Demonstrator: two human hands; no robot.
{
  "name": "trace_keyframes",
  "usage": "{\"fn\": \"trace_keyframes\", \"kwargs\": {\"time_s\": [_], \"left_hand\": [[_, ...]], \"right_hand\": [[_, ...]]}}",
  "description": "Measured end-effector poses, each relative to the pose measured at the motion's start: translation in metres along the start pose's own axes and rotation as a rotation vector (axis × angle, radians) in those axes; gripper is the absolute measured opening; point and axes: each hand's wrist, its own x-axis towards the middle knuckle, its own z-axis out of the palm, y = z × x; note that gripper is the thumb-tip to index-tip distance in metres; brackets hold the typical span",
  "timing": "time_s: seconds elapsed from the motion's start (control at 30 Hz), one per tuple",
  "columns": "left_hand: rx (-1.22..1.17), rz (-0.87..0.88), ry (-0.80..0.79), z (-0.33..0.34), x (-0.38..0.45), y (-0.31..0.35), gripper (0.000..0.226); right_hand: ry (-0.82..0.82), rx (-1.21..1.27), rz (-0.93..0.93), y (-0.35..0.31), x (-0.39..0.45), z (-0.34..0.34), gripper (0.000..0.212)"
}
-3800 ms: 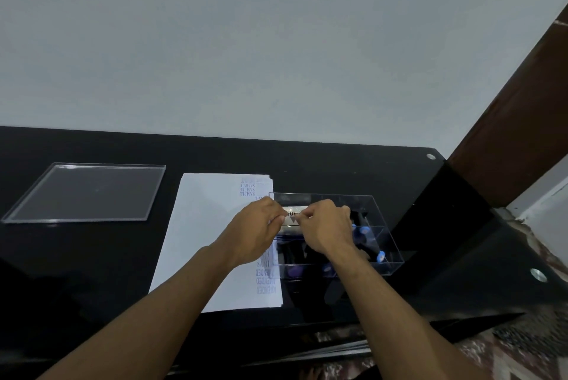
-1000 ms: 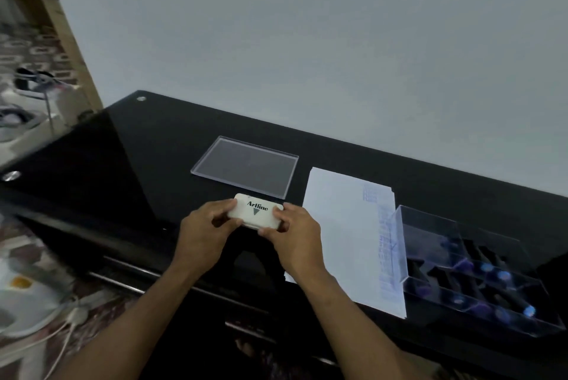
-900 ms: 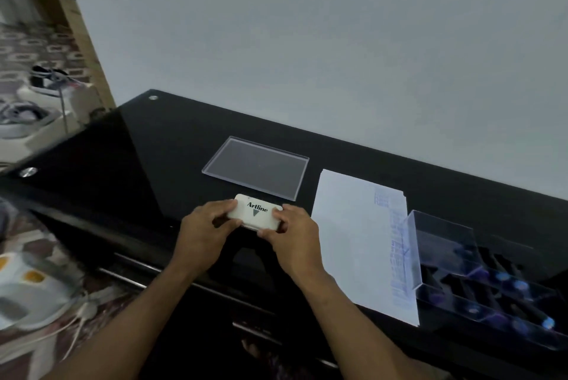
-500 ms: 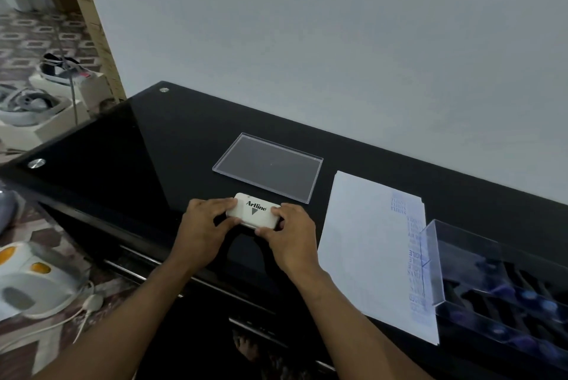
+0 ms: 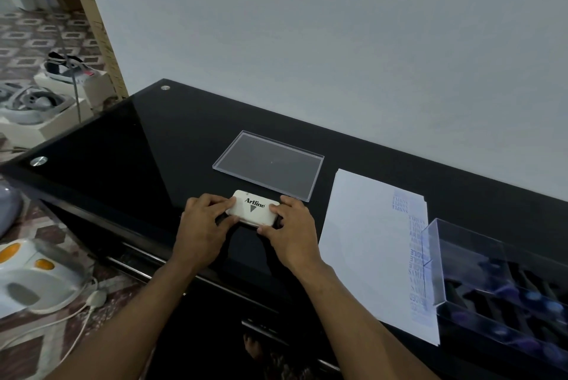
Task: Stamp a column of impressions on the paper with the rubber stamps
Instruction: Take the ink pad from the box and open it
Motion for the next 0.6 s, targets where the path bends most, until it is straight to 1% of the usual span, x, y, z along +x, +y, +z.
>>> {"fn": "trace_keyframes", "kwargs": {"time_s": [0.1, 0.33, 0.4, 0.5, 0.53, 0.6], "left_hand": [[0.002, 0.002, -0.015, -0.001, 0.001, -0.002, 0.045], [-0.022, -0.023, -0.008, -0.002, -0.001, 0.002, 0.053], [-0.033, -0.019, -0.001, -0.003, -0.002, 0.005, 0.06], [-0.11, -0.052, 0.02, -0.005, -0.004, 0.006, 0.075], [-0.129, -0.065, 0.02, -0.005, -0.003, 0.006, 0.078], [-0.141, -0.077, 0.011, -0.005, -0.004, 0.006, 0.081]], "right_hand": [[-0.008, -0.019, -0.02, -0.001, 0.001, -0.002, 0.06], [0.013, 0.048, 0.017, -0.003, 0.003, -0.012, 0.059], [0.006, 0.083, 0.021, -0.005, 0.003, -0.019, 0.051], [-0.014, 0.148, 0.022, -0.006, 0.005, -0.025, 0.03], [-0.013, 0.174, 0.024, -0.007, 0.006, -0.026, 0.027], [0.006, 0.204, 0.029, -0.008, 0.01, -0.027, 0.03]]}}
